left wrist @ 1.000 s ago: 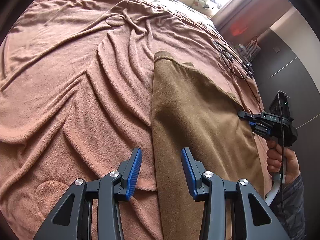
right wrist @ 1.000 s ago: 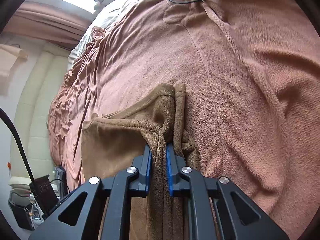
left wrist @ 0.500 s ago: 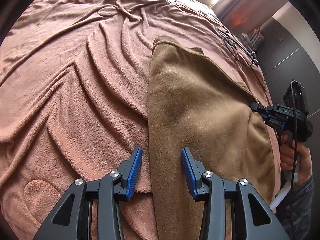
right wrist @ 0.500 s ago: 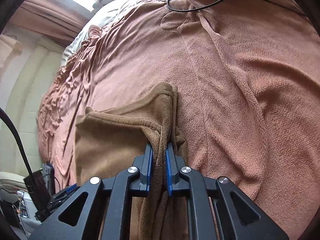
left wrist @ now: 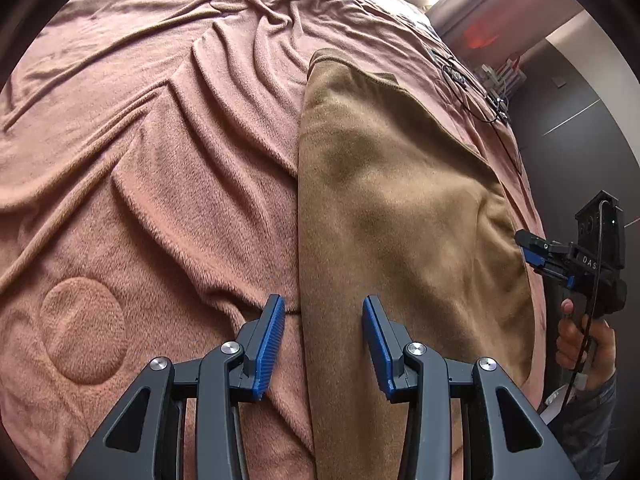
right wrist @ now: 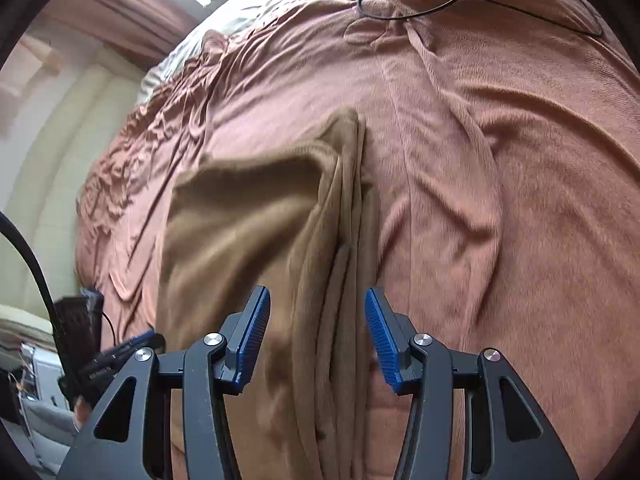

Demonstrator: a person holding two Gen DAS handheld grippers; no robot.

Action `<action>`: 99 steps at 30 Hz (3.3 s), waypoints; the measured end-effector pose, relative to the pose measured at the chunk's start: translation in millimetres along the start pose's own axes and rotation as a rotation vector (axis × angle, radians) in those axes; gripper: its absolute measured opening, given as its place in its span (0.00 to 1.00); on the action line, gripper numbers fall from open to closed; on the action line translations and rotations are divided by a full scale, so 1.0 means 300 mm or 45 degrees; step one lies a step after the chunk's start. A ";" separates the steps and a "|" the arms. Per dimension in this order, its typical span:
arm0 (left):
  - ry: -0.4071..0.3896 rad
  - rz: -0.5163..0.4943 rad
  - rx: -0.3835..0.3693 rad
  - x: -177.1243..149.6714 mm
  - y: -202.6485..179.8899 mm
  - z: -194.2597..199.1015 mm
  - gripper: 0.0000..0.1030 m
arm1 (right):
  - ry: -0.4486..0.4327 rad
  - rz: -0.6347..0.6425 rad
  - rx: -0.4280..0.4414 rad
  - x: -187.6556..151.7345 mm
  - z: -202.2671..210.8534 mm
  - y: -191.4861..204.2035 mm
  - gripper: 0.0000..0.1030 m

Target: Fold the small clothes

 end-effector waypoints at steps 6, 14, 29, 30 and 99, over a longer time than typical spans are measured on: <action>0.025 0.032 -0.027 -0.067 0.007 0.024 0.38 | 0.042 0.050 -0.168 -0.074 0.001 -0.010 0.46; 0.069 0.074 -0.083 -0.154 0.011 0.060 0.36 | -0.015 -0.039 -0.175 -0.152 0.099 -0.028 0.44; 0.143 0.194 -0.186 -0.284 0.033 0.088 0.34 | -0.001 -0.060 0.013 -0.356 0.148 -0.027 0.44; 0.141 0.198 -0.192 -0.289 0.033 0.090 0.34 | -0.015 -0.074 0.023 -0.364 0.154 -0.031 0.44; -0.035 0.130 -0.027 -0.566 0.333 0.566 0.27 | 0.017 0.043 -0.049 -0.710 0.236 0.316 0.61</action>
Point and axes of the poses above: each gripper's, at about its wrist camera, not at the fingertips, and z roughly against the way its jaws point, y to its left, x to its top, the point moved 6 cm from there along -z, roughly the way its jaws point, and after that the axes turned 4 degrees about z, right-handed, at the moved point
